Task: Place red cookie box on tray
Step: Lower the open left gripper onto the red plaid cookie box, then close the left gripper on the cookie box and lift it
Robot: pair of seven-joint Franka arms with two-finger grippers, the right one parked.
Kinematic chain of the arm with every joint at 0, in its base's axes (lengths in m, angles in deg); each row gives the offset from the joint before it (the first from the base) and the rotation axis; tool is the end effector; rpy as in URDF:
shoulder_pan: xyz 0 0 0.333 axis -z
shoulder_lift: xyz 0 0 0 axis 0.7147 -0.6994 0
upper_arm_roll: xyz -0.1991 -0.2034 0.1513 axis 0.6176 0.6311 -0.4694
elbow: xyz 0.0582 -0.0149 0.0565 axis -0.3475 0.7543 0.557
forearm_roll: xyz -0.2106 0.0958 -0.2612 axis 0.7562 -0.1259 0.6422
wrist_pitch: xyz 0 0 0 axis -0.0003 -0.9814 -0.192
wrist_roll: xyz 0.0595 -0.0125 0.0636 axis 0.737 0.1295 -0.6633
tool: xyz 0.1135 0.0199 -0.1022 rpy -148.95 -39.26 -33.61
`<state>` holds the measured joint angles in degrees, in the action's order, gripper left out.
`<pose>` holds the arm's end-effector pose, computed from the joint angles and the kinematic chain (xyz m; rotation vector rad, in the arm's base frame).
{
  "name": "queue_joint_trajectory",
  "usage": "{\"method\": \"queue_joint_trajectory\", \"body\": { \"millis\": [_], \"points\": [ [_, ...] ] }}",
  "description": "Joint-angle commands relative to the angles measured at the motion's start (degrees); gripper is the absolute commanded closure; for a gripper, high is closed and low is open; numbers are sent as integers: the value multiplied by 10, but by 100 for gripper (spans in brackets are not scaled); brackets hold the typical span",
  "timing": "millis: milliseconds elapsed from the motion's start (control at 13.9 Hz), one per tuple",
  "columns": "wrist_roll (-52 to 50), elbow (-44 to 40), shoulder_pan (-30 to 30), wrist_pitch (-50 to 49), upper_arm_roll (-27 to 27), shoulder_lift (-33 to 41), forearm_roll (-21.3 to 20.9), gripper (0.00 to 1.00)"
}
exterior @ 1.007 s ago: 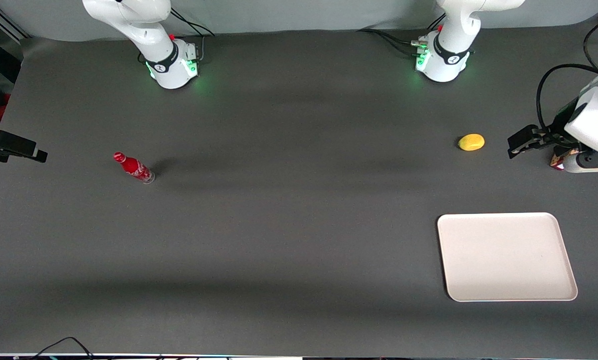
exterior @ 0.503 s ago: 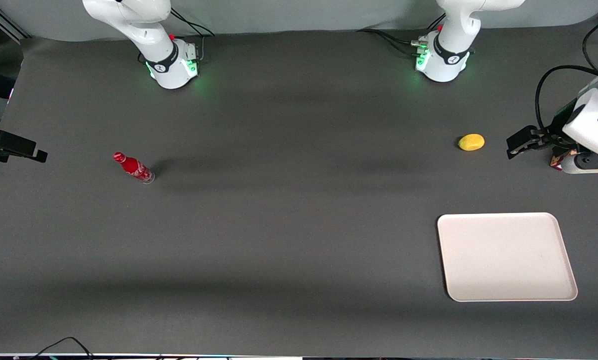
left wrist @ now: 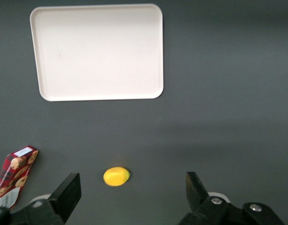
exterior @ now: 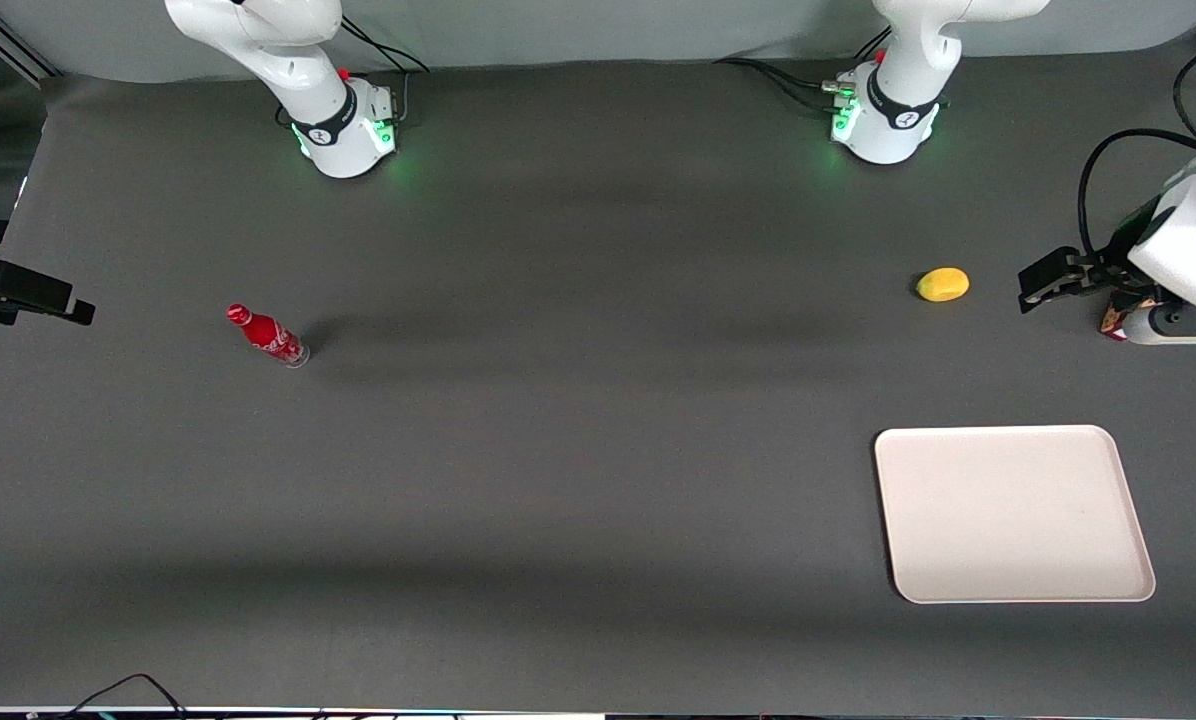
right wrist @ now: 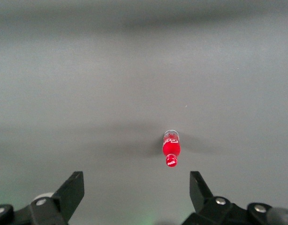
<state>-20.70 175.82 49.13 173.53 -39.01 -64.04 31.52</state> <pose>0.5163 -0.0311 0.5601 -3.1280 0.0086 0.0715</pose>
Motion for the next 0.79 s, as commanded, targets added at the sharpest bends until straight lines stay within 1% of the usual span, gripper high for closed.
{"method": "queue_joint_trajectory", "body": {
  "millis": [0, 144, 359, 503, 575, 719],
  "points": [
    [99, -11, -31, -33, -22, 5, -18, 0],
    [214, 1, -75, -33, -55, 7, -18, 0],
    [346, 41, -177, 8, -63, 4, -21, 0],
    [442, 97, -248, 74, -63, -2, -31, 0],
    [474, 134, -282, 123, -63, -7, -31, 0],
    [550, 207, -318, 223, -63, -16, -31, 0]
  ]
}}
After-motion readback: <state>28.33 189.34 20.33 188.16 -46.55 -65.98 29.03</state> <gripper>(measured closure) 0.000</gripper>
